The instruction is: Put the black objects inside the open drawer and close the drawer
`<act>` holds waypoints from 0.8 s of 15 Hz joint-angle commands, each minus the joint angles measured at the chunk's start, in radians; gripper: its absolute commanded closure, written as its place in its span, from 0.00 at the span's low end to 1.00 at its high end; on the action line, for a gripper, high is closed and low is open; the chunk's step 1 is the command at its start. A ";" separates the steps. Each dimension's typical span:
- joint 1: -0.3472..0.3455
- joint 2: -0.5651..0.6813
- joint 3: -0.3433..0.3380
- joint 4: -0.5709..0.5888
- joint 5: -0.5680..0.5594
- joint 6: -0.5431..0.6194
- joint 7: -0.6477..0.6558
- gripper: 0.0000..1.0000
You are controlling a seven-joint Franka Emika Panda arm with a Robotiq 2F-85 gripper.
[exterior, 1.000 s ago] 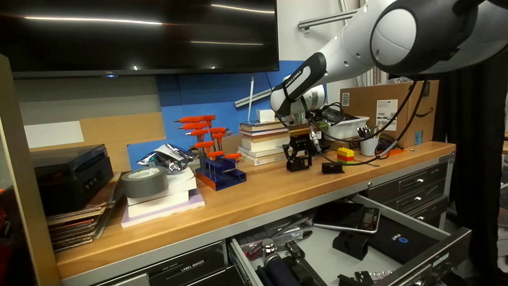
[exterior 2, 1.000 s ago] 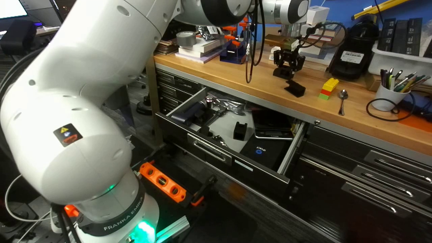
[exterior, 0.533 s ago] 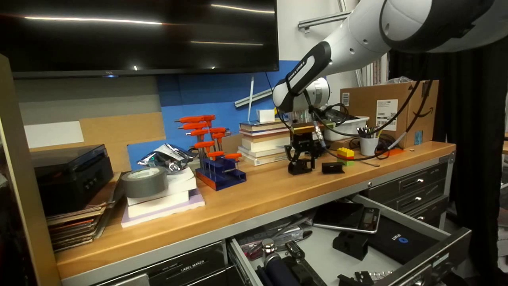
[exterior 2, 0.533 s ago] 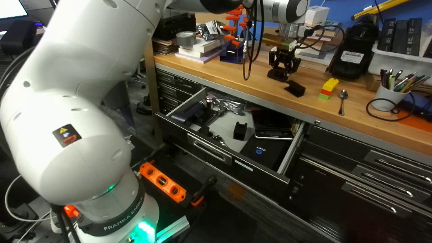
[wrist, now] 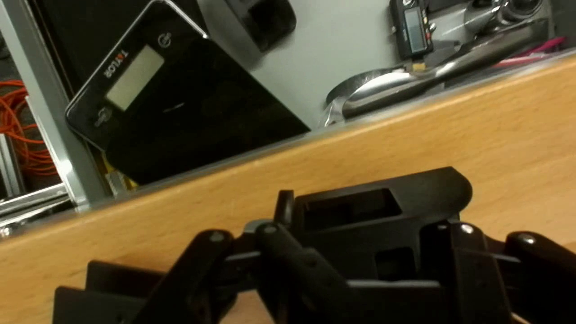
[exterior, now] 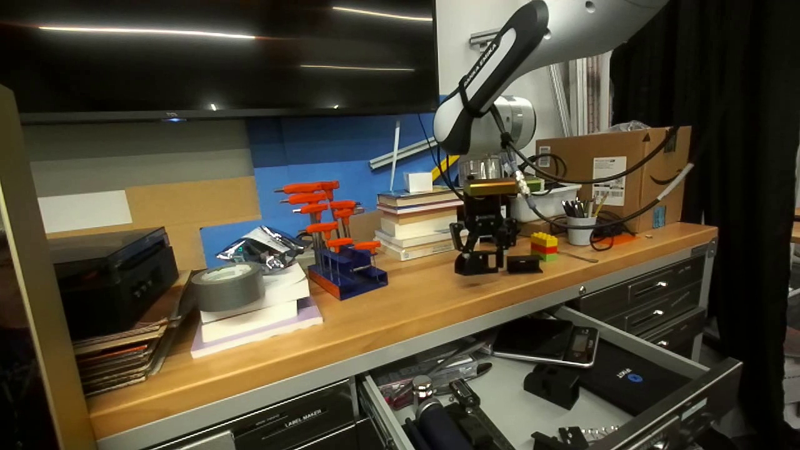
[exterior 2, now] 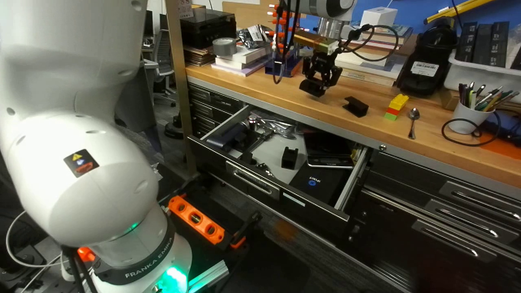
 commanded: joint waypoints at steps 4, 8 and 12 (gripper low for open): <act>0.027 -0.253 0.039 -0.409 0.107 0.092 -0.010 0.62; 0.049 -0.340 0.051 -0.628 0.147 0.145 -0.003 0.62; 0.088 -0.308 0.061 -0.729 0.117 0.296 0.064 0.62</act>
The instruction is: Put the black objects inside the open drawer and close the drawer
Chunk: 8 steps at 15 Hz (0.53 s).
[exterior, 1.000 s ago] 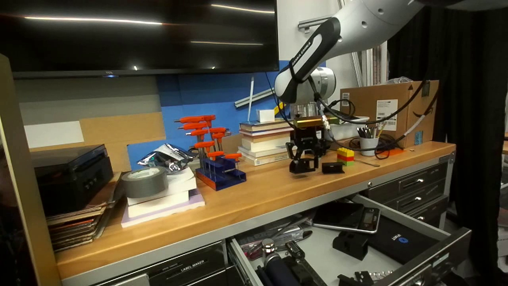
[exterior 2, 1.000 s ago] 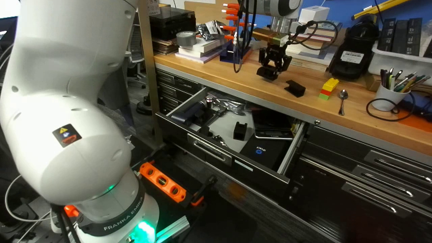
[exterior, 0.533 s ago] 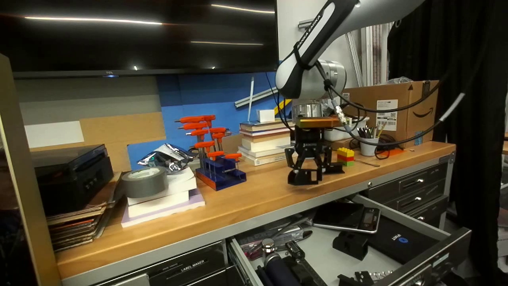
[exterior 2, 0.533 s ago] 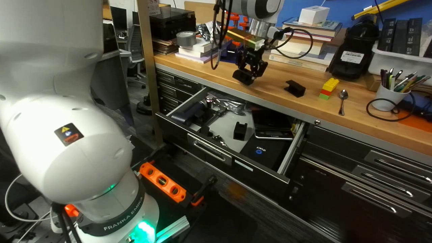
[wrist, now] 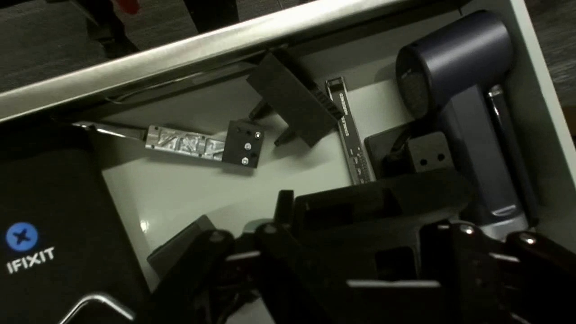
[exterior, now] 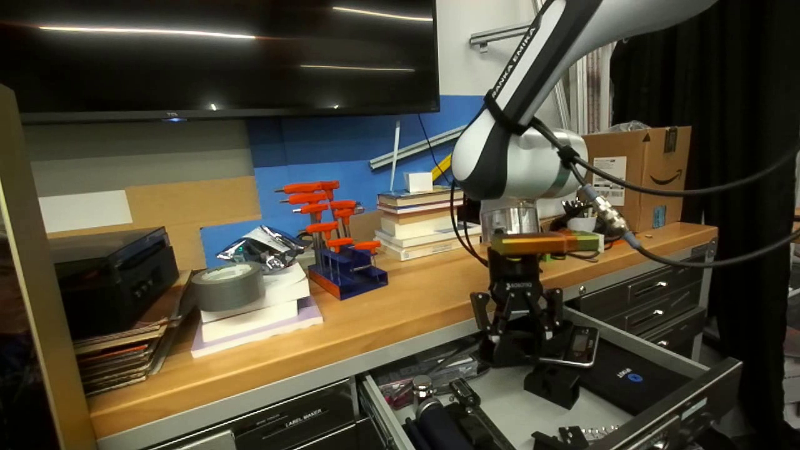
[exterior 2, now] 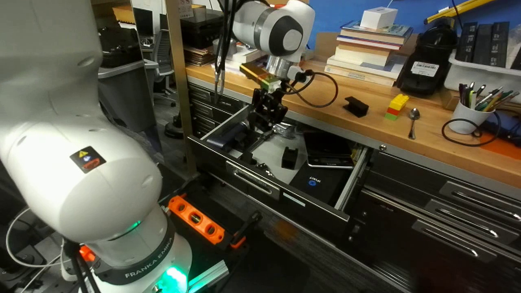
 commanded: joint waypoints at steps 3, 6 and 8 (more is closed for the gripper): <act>0.058 0.044 0.020 -0.088 -0.009 0.206 0.090 0.62; 0.085 0.098 0.022 -0.062 -0.019 0.268 0.126 0.62; 0.097 0.128 0.016 -0.039 -0.026 0.298 0.142 0.62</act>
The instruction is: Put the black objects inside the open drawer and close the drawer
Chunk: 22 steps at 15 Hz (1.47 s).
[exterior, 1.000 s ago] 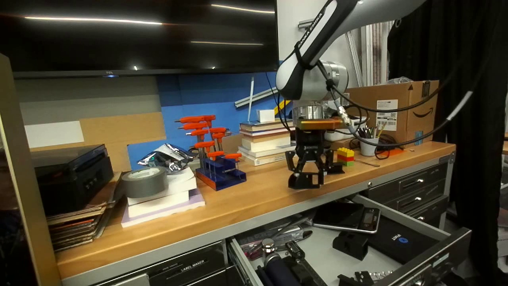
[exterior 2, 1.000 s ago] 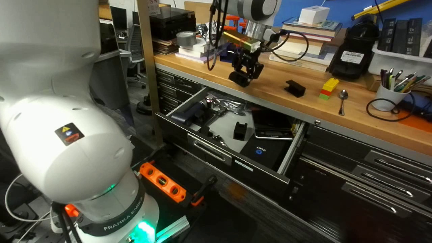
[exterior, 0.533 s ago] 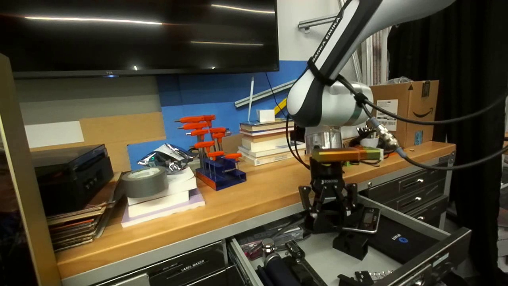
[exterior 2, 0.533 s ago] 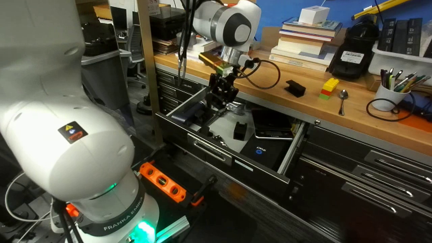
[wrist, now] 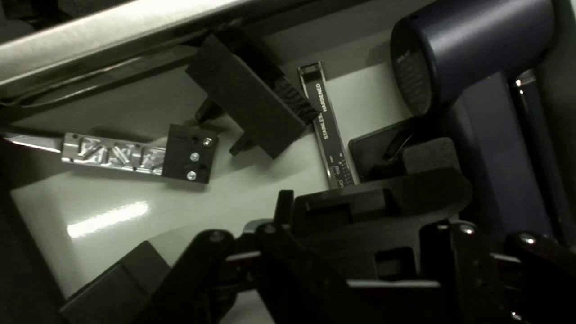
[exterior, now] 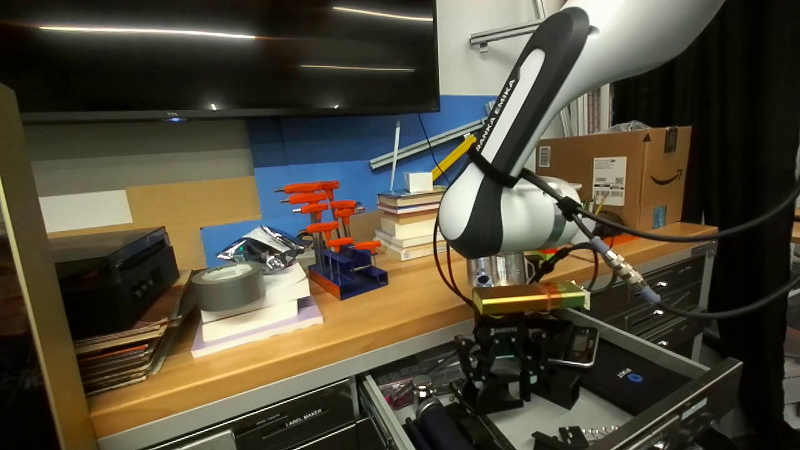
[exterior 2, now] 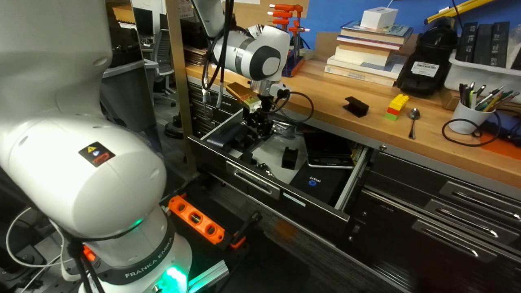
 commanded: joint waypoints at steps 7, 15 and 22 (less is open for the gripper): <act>0.030 0.130 -0.043 0.147 -0.083 0.103 0.088 0.62; 0.038 0.172 -0.138 0.183 -0.183 0.135 0.157 0.62; 0.041 0.215 -0.149 0.205 -0.182 0.121 0.179 0.04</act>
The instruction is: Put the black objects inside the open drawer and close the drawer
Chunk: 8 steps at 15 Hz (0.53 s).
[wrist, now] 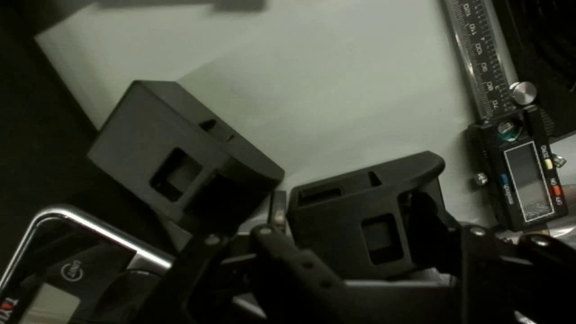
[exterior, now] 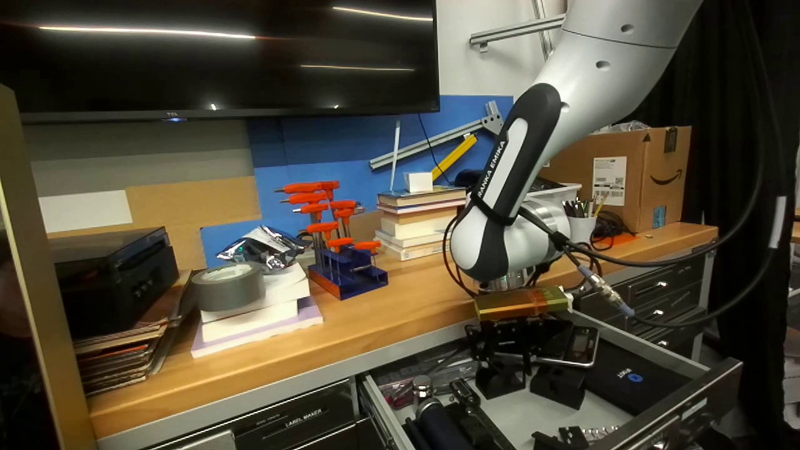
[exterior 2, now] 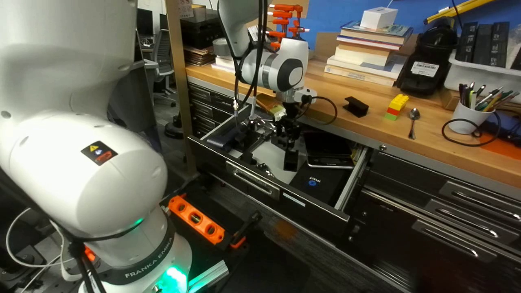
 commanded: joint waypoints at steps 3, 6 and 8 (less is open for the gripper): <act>0.022 0.021 -0.015 0.024 -0.010 -0.003 0.041 0.00; 0.028 -0.035 -0.024 0.006 -0.017 -0.014 0.052 0.00; 0.026 -0.082 -0.022 -0.002 -0.016 -0.041 0.051 0.00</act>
